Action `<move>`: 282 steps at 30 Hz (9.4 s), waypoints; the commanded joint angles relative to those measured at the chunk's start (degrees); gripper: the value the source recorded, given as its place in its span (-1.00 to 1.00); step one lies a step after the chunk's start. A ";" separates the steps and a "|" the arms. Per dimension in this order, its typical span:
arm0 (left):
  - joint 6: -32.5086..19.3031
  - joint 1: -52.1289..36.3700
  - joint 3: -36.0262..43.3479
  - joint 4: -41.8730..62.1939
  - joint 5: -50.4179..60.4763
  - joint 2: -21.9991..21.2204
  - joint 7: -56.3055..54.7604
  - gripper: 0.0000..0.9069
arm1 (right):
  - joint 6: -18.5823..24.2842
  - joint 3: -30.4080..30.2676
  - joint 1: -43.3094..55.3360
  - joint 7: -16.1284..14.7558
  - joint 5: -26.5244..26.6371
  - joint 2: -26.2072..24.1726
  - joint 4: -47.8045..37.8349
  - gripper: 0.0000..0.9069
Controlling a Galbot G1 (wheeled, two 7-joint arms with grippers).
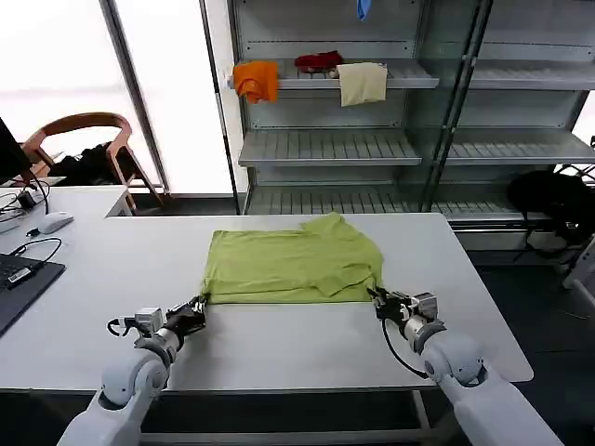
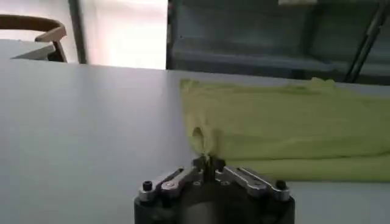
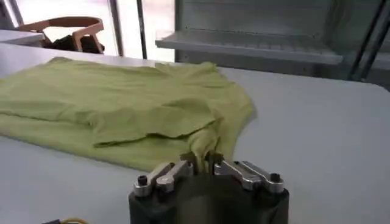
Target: Fold and organize the clothes.
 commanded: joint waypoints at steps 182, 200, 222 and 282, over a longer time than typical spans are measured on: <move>-1.19 -7.64 1.74 4.26 -1.82 5.37 0.67 -1.00 | 3.02 -14.93 27.88 -9.07 -3.49 10.03 -21.11 -1.00; -2.04 3.84 -2.22 -12.70 -3.97 10.99 0.53 -1.00 | 0.60 -10.51 16.46 -7.91 3.26 -2.29 -1.37 -1.00; 2.27 22.42 -6.18 -29.88 5.74 10.14 -7.96 -1.00 | 2.06 0.66 -5.53 -6.09 6.81 -17.18 21.62 -1.00; 1.83 30.38 -8.12 -35.54 10.36 3.05 -14.13 1.00 | 14.74 14.44 -32.26 15.16 -1.79 -11.94 29.77 1.00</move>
